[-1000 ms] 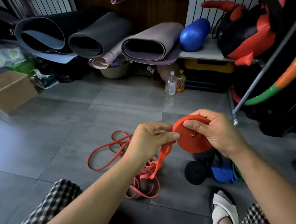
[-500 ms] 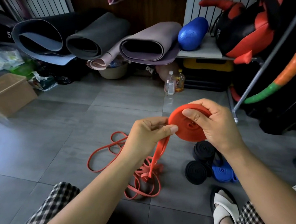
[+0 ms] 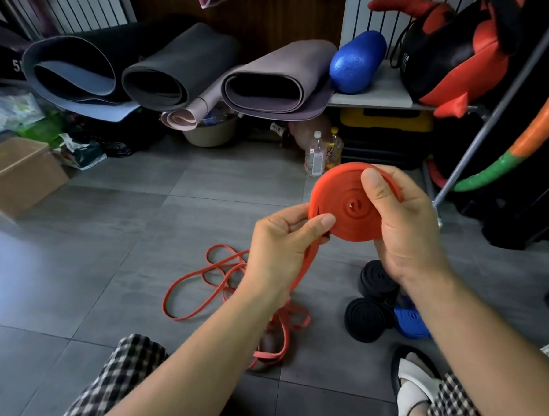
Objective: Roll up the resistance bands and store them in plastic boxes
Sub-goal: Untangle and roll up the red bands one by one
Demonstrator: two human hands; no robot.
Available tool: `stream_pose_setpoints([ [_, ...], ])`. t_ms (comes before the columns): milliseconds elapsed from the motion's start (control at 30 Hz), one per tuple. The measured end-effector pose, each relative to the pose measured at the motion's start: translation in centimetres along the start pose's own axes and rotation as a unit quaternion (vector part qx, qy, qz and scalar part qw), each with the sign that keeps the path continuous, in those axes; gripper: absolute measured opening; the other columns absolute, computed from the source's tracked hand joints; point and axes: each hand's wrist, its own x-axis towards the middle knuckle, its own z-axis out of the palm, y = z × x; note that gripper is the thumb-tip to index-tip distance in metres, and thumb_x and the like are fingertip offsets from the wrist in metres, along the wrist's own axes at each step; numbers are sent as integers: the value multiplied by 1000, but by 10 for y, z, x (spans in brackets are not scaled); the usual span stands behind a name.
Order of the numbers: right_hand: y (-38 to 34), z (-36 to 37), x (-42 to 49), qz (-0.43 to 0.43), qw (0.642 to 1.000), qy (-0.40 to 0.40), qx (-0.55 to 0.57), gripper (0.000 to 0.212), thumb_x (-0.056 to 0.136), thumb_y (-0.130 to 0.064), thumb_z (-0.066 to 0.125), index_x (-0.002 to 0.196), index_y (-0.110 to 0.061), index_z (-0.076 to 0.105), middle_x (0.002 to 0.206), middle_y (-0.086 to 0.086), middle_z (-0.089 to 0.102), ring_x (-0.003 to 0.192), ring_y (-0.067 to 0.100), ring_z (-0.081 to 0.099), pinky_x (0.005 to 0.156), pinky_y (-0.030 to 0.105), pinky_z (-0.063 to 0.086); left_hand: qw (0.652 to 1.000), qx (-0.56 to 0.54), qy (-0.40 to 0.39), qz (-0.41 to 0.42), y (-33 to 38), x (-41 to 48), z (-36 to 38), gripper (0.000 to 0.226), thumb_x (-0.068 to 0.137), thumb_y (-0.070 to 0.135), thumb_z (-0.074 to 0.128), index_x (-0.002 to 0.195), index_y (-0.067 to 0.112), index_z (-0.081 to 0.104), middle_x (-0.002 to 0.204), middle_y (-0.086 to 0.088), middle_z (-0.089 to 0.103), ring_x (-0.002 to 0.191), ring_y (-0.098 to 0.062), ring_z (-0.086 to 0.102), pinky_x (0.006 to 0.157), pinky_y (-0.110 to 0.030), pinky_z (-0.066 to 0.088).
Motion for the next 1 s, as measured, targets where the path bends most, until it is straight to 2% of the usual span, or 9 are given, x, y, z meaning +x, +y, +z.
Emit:
stream_pose_setpoints([
  [67, -1, -13, 5, 29, 993, -85, -71, 25, 68, -42, 75, 87, -28, 69, 86, -8, 68, 82, 4, 60, 77, 18, 49, 991, 127, -4, 38, 4, 8, -15, 15, 80, 3, 66, 82, 16, 71, 58, 8, 67, 56, -2, 56, 59, -15, 47],
  [133, 0, -23, 6, 39, 968, -149, -200, 32, 70, -43, 74, 97, -30, 62, 92, -10, 64, 83, -2, 57, 78, 13, 45, 941, 327, -26, 81, 7, 13, -25, 9, 78, 10, 70, 80, 17, 73, 64, 0, 68, 60, -10, 59, 66, -24, 49],
  [200, 2, -24, 4, 47, 930, -201, -305, 32, 66, -49, 67, 91, -31, 63, 85, -11, 64, 77, -3, 57, 73, 15, 45, 913, 396, -58, 76, 7, 13, -26, 8, 76, 13, 72, 83, 17, 74, 73, -3, 71, 72, -17, 65, 74, -31, 53],
  [300, 3, -16, -2, 29, 925, -202, -320, 21, 66, -47, 62, 74, -28, 62, 60, -15, 62, 58, -4, 54, 58, 12, 40, 947, 310, -80, 33, 10, 10, -20, 15, 76, 7, 72, 90, 13, 72, 80, -1, 72, 80, -10, 68, 85, -30, 53],
  [433, 1, -14, 0, -20, 961, -126, -246, 17, 70, -40, 63, 70, -23, 60, 58, -17, 60, 56, -2, 52, 57, 11, 40, 987, 139, -82, -1, 8, 14, -22, 26, 74, 1, 70, 98, 12, 67, 90, -5, 71, 84, -14, 67, 84, -24, 54],
  [633, -5, -14, 2, -115, 965, -25, -233, 20, 80, -40, 67, 67, -28, 57, 59, -20, 59, 58, -3, 52, 58, 12, 42, 994, 95, -46, 0, 4, 10, -14, 9, 80, 8, 65, 82, 16, 70, 65, 3, 69, 65, -8, 62, 71, -26, 54],
  [833, -3, 7, 2, -77, 993, 86, 7, 14, 78, -40, 66, 66, -35, 68, 61, -16, 63, 61, 0, 57, 62, 20, 48, 996, -46, -54, 59, 15, 5, 8, 18, 81, -5, 59, 92, 8, 65, 67, 7, 70, 66, -2, 64, 65, -13, 51],
  [933, 8, 9, 2, -20, 998, 57, -6, 15, 75, -46, 70, 73, -31, 69, 70, -13, 68, 68, -1, 61, 67, 17, 48, 998, 17, -28, 47, 8, 12, -1, 11, 82, -4, 61, 85, 6, 65, 61, 7, 69, 61, -3, 64, 63, -16, 54],
  [1000, 9, -1, 6, -44, 991, 4, -130, 20, 78, -41, 65, 95, -31, 61, 88, -13, 64, 82, -5, 58, 76, 13, 44, 988, 135, -6, 71, 5, 20, -16, 5, 80, 3, 67, 84, 6, 67, 65, 1, 71, 63, -8, 65, 65, -25, 56],
])
